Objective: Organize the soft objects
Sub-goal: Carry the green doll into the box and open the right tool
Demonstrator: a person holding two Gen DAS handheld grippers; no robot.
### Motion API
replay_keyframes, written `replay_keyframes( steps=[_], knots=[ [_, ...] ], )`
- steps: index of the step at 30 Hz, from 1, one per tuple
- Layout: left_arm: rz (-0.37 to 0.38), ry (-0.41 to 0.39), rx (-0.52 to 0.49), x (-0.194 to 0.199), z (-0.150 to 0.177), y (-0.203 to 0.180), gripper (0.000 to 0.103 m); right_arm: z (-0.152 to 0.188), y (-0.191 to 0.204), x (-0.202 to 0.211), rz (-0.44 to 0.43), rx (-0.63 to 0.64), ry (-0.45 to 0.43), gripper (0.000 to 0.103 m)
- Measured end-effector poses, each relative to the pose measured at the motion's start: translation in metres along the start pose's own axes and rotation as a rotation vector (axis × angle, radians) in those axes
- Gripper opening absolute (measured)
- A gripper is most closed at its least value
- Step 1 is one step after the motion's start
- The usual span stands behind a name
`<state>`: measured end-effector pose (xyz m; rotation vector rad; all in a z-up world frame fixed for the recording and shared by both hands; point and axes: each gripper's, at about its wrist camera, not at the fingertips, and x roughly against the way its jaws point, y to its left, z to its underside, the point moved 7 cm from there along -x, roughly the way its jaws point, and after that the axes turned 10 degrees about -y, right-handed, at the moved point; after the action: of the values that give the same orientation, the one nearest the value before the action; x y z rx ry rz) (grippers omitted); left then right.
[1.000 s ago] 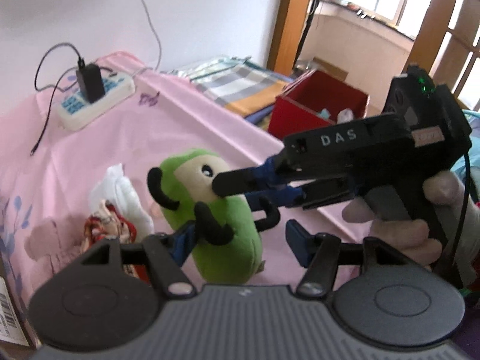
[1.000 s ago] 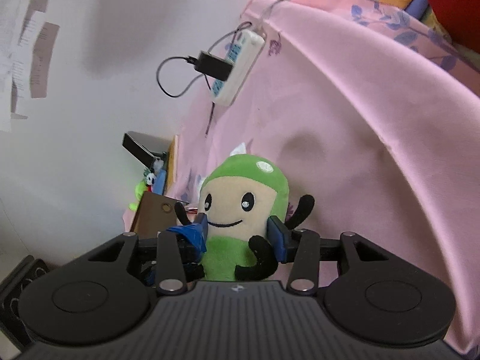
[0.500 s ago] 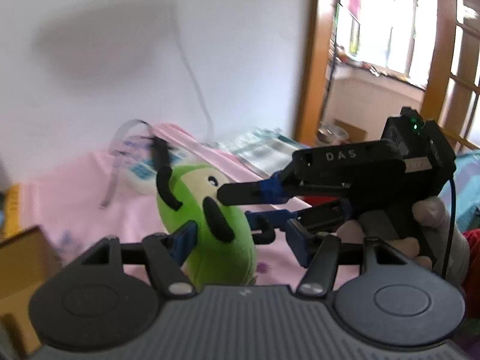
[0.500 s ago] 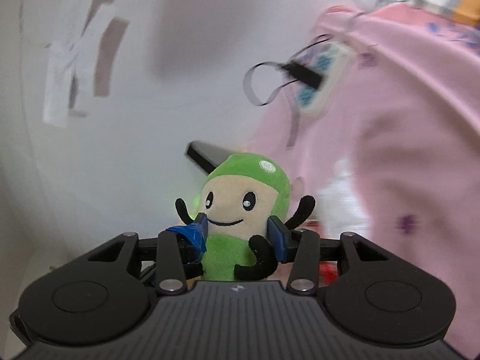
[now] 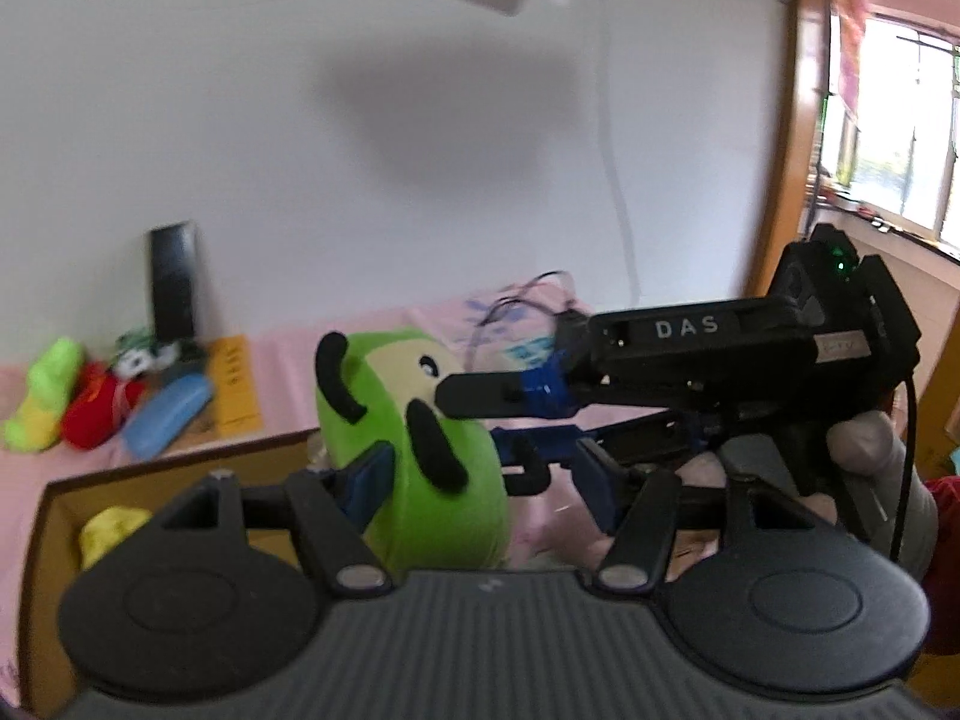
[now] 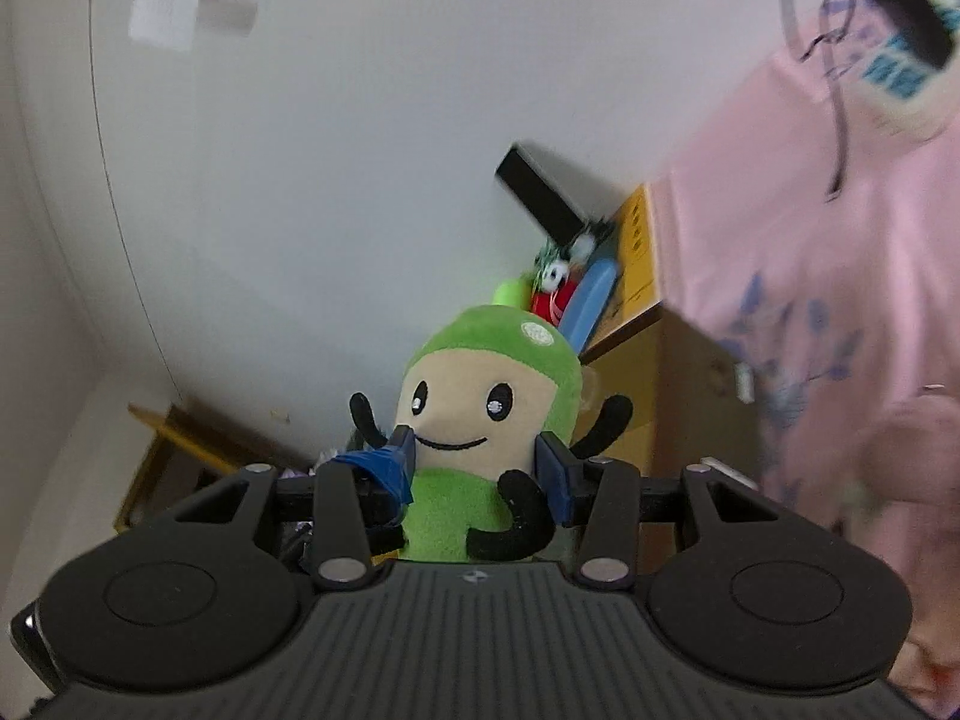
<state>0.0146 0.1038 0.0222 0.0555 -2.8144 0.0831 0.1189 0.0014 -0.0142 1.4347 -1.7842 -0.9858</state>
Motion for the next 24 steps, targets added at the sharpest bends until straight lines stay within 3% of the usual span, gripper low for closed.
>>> replay_keyframes(
  steps=[11, 18, 24],
  knots=[
    [-0.079, 0.100, 0.073, -0.029, 0.038, 0.104, 0.063, 0.031, -0.003, -0.103, 0.153, 0.048, 0.145, 0.029],
    [-0.122, 0.196, 0.106, -0.055, 0.069, 0.143, 0.063, 0.047, -0.019, -0.152, 0.284, 0.094, 0.243, 0.029],
    [-0.187, 0.290, 0.136, -0.066, 0.092, 0.166, 0.063, 0.063, -0.032, -0.173, 0.339, 0.106, 0.332, 0.030]
  ],
)
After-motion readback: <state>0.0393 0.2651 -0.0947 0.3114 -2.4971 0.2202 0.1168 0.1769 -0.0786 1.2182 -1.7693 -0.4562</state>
